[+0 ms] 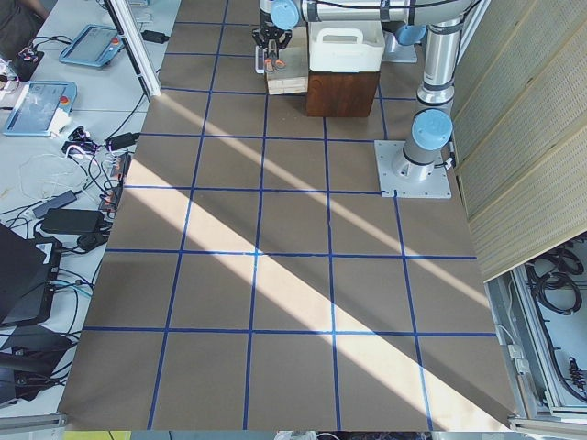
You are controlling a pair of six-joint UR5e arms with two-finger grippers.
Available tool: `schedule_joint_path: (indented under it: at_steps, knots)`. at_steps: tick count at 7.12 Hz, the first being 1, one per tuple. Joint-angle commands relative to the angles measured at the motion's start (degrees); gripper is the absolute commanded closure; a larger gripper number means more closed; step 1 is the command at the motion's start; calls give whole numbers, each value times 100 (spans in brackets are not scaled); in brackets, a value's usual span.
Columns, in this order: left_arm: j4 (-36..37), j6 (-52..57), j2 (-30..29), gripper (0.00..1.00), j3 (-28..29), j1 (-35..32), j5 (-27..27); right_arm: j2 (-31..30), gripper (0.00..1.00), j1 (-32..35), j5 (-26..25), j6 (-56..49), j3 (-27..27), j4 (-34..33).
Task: Place scissors in drawer with both arms
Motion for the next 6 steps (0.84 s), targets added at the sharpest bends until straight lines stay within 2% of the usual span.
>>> schedule_joint_path:
  at_steps: [1,3,6]
  knots:
    - [-9,-164,-18,100,-72,-250,-4,-67,0,-152,11,9,126,-198]
    - [-211,-313,69,100,-309,-303,-108,-207,0,-416,300,367,126,-364]
    - [-97,-226,-53,100,-318,-382,-135,-243,0,-443,292,668,126,-365]
